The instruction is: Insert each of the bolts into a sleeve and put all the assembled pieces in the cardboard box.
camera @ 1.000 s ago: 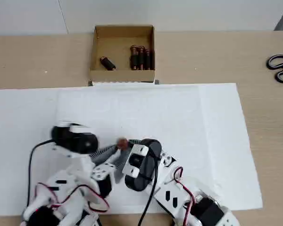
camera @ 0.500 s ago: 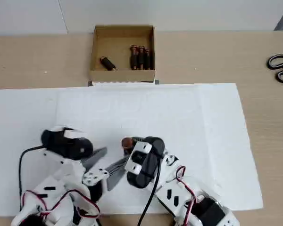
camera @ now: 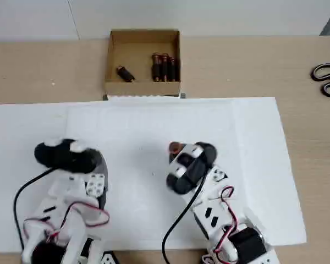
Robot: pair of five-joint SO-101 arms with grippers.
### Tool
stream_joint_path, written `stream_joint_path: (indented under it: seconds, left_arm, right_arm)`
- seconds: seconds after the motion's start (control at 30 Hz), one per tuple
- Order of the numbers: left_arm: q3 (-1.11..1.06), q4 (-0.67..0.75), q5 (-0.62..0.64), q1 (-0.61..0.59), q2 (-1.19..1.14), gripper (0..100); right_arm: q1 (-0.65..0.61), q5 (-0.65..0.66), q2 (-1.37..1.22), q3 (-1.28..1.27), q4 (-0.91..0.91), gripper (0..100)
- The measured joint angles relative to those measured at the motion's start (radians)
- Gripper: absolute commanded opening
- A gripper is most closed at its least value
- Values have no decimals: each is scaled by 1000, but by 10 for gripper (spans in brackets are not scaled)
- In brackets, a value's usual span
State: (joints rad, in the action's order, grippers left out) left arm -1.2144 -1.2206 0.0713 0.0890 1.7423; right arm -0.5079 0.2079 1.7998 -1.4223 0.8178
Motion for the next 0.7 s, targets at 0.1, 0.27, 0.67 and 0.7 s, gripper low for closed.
stream_joint_path:
  seconds: [0.1, 0.27, 0.67, 0.7]
  left_arm:
    - [-130, 107, -3, -44, -2, 6]
    - [-298, 222, -3, -55, -12, 6]
    - [-419, 298, -3, -64, -14, 6]
    - [-423, 298, -3, -64, -11, 6]
  right_arm:
    - [83, -55, 0, 0, 0, 2]
    - [173, -86, -2, 5, 0, 2]
    - [199, -158, -503, 400, 0, 2]
    - [199, -161, -575, 456, 0, 2]
